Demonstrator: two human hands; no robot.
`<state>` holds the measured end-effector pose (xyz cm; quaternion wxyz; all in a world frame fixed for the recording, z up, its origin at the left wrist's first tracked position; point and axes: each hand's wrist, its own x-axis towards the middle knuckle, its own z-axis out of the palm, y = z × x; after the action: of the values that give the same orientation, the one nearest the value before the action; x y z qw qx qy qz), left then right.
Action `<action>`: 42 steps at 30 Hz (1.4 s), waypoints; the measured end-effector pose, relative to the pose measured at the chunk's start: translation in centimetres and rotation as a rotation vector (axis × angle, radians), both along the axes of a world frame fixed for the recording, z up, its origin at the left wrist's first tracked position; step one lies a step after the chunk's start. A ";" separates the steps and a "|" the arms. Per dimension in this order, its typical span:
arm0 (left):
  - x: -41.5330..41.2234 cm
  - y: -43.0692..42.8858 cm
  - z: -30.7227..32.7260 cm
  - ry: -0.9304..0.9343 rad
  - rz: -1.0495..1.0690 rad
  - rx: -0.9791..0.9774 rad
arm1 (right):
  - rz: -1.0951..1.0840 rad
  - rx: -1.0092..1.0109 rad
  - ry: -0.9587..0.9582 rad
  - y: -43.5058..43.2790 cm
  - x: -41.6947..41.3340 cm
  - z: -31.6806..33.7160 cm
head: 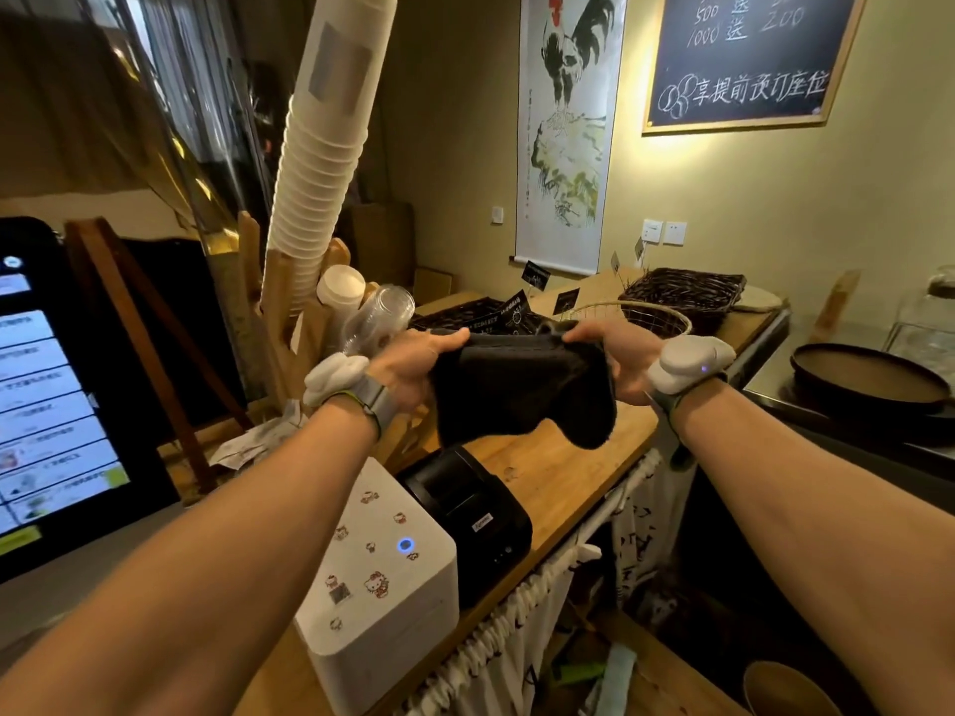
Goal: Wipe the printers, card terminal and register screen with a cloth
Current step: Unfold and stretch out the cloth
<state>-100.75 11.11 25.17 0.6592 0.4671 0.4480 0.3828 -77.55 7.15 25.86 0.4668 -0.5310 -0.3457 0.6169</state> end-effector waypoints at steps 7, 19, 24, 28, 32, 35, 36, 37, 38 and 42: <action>-0.8 1.1 0.2 0.234 0.165 0.079 | -0.234 0.072 -0.172 0.1 1.1 -1.2; -1.4 1.4 1.6 0.640 0.040 0.274 | -0.267 0.230 -0.233 -0.5 2.3 0.0; -1.2 0.9 1.7 0.539 0.051 0.234 | -0.358 0.338 -0.344 -1.1 2.9 -0.1; -1.2 0.9 1.4 0.233 0.051 0.149 | -0.319 0.370 -0.491 -1.0 3.6 0.1; -1.3 1.2 1.4 0.151 0.079 0.147 | -0.247 0.359 -0.420 -0.6 4.2 0.4; -1.1 1.2 1.4 0.252 0.123 0.221 | -0.198 0.349 -0.475 -0.2 4.6 0.6; -1.0 1.2 1.3 0.300 0.141 0.265 | -0.199 0.350 -0.528 -0.2 4.7 0.5; -0.9 1.1 1.2 0.342 0.158 0.304 | -0.205 0.355 -0.584 -0.1 4.8 0.5; -0.9 1.2 1.0 0.370 0.172 0.327 | -0.208 0.357 -0.634 -0.2 4.7 0.6; -1.2 1.9 0.9 0.511 0.182 0.382 | -0.176 0.359 -0.719 0.0 4.6 0.8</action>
<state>-101.99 13.05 26.10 0.3891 0.6211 0.5590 0.3876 -72.98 7.10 26.63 0.4523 -0.6505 -0.5422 0.2798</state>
